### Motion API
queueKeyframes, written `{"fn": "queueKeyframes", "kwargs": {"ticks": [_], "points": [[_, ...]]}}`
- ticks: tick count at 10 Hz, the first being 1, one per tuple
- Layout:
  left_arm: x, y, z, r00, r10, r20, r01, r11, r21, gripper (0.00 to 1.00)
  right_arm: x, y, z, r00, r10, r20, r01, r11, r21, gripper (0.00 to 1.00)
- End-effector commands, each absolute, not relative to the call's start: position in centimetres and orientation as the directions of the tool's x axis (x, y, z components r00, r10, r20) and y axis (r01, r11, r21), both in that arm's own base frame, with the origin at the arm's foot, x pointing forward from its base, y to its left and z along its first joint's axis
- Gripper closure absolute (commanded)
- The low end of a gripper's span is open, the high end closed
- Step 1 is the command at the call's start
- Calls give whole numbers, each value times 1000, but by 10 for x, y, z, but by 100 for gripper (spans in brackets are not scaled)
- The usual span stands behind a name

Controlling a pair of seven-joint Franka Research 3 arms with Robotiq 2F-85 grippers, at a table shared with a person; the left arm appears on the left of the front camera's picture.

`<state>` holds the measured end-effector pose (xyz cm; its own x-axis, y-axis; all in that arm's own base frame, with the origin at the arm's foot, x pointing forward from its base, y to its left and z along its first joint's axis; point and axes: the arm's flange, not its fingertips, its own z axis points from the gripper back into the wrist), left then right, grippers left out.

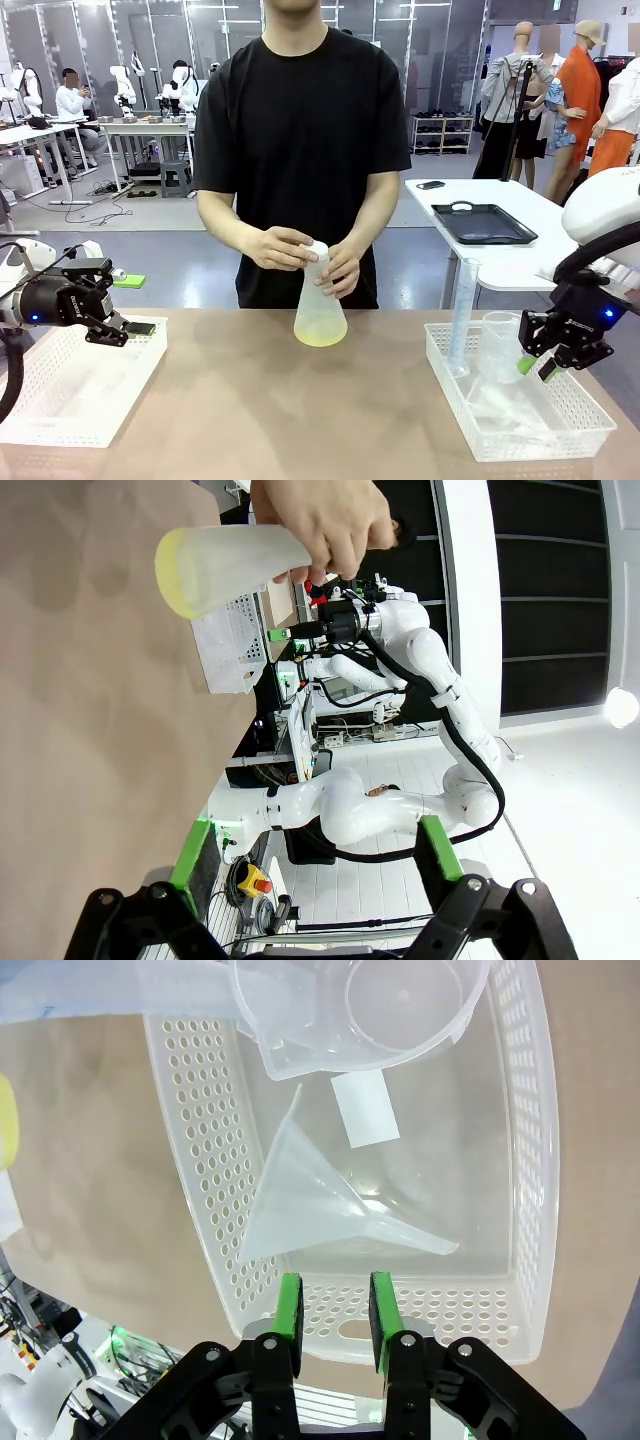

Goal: Prepare the solutions needed for the experiment.
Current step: When the human places the Big flask in the center of the table, pick up the Big flask and place it in the left Organizing basket.

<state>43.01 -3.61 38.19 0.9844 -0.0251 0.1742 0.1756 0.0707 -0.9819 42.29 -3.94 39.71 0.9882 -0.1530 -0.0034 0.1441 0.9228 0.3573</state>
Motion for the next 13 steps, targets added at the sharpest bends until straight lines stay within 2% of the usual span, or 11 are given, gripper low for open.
{"fn": "queueKeyframes", "kwargs": {"ticks": [1,5,8,9,11,12,13], "points": [[431,-38,384,982,-18,186,186,59,-981,0,422,-41,397,990,-144,0,134,924,359,65],[431,-38,384,982,-18,186,186,59,-981,0,423,-39,397,988,-153,-3,144,923,357,64],[431,-38,384,982,-18,186,186,59,-981,0,407,-32,430,985,-175,-5,149,823,548,64],[431,-38,384,982,-18,186,186,59,-981,0,397,-32,441,985,-173,11,130,777,616,64],[431,-38,384,982,-18,186,186,59,-981,0,390,-32,454,991,-125,-57,121,596,794,64],[431,-38,384,982,-18,186,186,59,-981,0,391,-35,457,988,-134,-72,132,517,846,64],[431,-38,384,982,-18,186,186,59,-981,0,391,-36,458,982,-127,-139,180,415,892,64]]}}
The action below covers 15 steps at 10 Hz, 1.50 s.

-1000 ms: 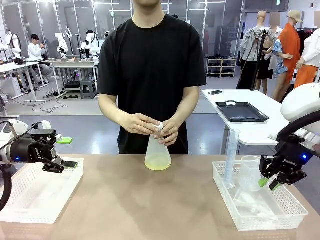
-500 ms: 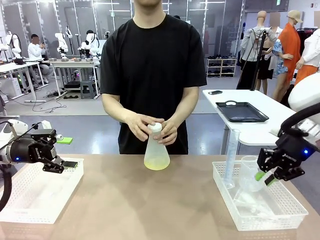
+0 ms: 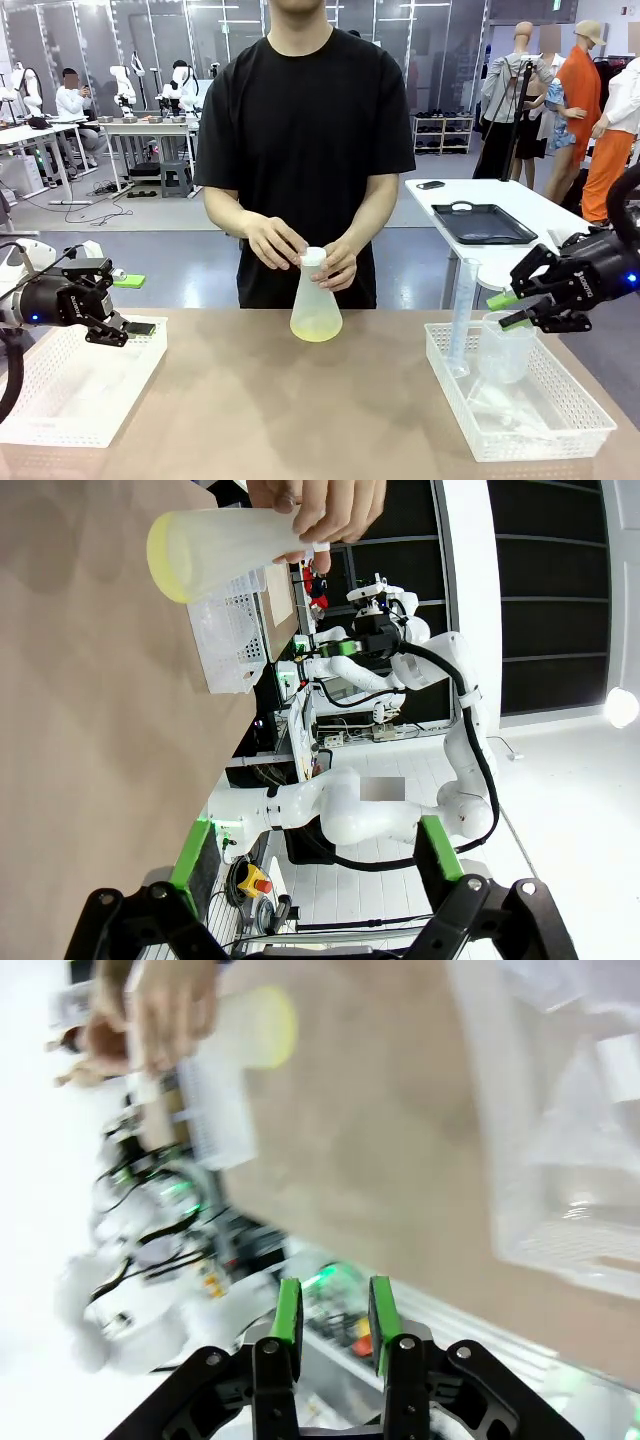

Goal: Prepare the solutions needed for the experiment.
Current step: When the human places the Big flask in the center of the table, pick up the Big flask and place it in the left Organizing basket.

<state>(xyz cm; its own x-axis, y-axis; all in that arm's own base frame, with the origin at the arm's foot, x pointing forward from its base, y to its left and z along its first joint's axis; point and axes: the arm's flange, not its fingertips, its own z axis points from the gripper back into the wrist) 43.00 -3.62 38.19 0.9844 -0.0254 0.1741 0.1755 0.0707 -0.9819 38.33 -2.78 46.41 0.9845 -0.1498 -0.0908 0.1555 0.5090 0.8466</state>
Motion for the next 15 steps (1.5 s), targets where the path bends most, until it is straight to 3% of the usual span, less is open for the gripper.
{"fn": "queueKeyframes", "kwargs": {"ticks": [1,4,9,15], "points": [[431,-38,384,982,-18,186,186,59,-981,0,391,-34,455,978,-115,-172,201,333,921,64],[431,-38,384,982,-18,186,186,59,-981,0,396,-28,434,986,-41,-160,163,109,980,64],[431,-38,384,982,-18,186,186,59,-981,0,411,-27,401,982,-62,-178,180,36,983,64],[431,-38,384,982,-18,186,186,59,-981,0,410,-29,397,976,-80,-204,208,41,977,64]]}}
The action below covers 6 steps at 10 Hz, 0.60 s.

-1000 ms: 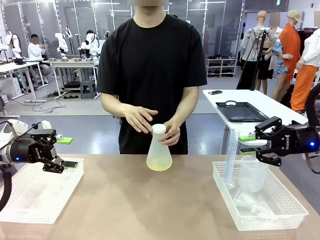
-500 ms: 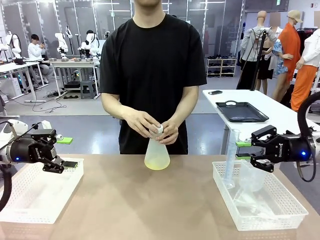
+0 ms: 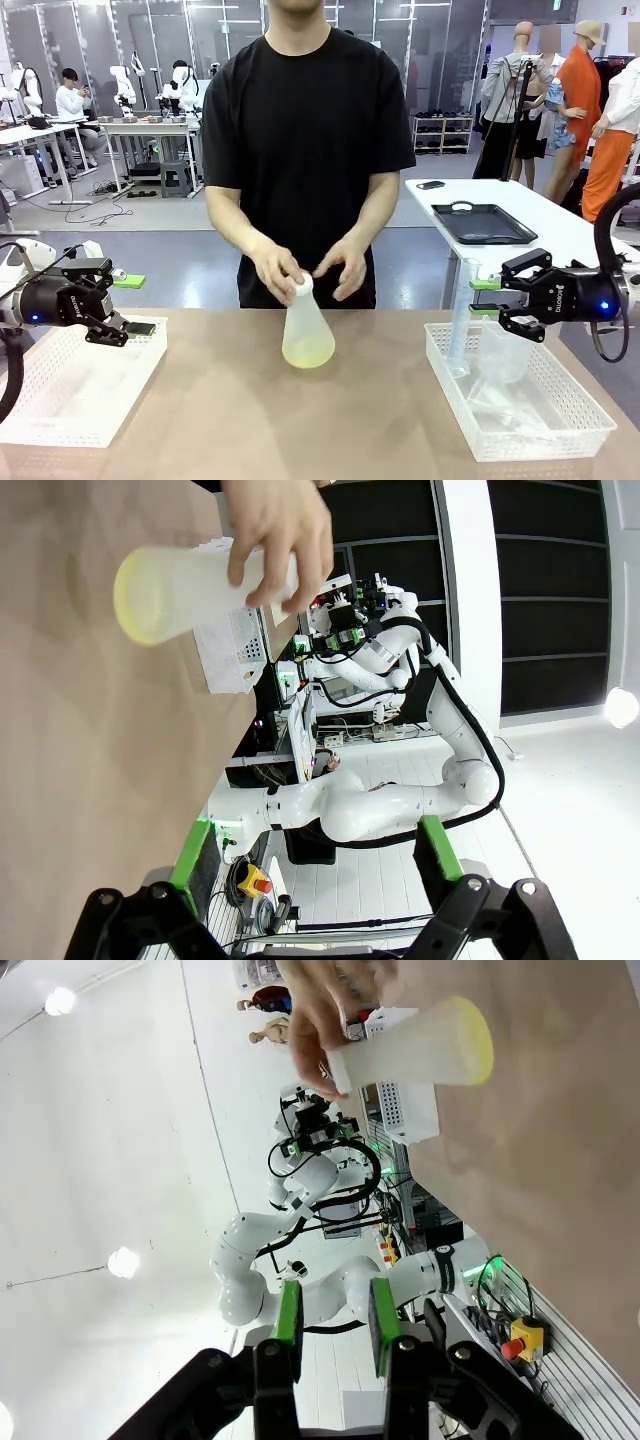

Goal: Prepare the solutions needed for the experiment.
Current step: When the human places the Big flask in the center of the table, pick up the Big flask and place it in the left Organizing basket.

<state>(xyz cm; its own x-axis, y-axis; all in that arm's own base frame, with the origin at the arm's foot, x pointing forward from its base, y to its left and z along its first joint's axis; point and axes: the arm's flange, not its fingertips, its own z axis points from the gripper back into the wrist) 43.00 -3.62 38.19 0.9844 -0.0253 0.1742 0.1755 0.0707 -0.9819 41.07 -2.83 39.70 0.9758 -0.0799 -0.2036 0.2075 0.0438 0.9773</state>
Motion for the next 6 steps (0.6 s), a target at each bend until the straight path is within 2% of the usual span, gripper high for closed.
{"fn": "queueKeyframes", "kwargs": {"ticks": [1,6], "points": [[431,-38,384,982,-18,186,186,59,-981,0,410,-29,397,976,-80,-204,208,41,977,64],[431,-38,384,982,-18,186,186,59,-981,0,410,-29,397,976,-80,-204,208,41,977,64]]}}
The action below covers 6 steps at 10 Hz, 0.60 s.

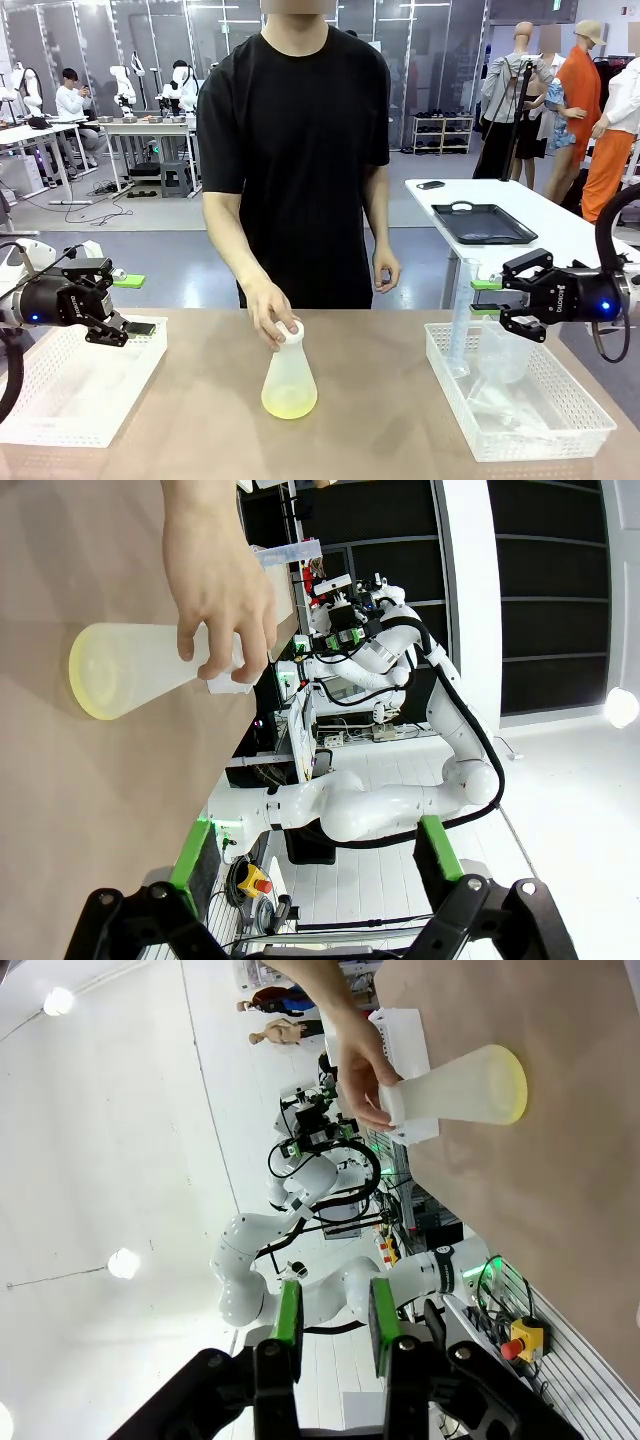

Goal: Prepare the solutions needed for the experiment.
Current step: When the human places the Big flask in the center of the table, pick up the Big flask and place it in the left Organizing basket.

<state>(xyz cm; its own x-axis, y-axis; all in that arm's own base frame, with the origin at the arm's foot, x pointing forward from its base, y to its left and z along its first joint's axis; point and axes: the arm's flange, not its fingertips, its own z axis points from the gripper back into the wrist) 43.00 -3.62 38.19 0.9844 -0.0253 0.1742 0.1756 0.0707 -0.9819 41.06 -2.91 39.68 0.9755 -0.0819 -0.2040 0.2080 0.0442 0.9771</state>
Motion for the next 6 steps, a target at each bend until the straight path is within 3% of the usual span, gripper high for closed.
{"fn": "queueKeyframes", "kwargs": {"ticks": [1,6], "points": [[431,-38,384,982,-18,186,186,59,-981,0,410,-29,397,976,-80,-204,208,41,977,64],[430,-36,382,984,-25,174,176,71,-982,0,410,-29,397,976,-80,-204,208,41,977,64]]}}
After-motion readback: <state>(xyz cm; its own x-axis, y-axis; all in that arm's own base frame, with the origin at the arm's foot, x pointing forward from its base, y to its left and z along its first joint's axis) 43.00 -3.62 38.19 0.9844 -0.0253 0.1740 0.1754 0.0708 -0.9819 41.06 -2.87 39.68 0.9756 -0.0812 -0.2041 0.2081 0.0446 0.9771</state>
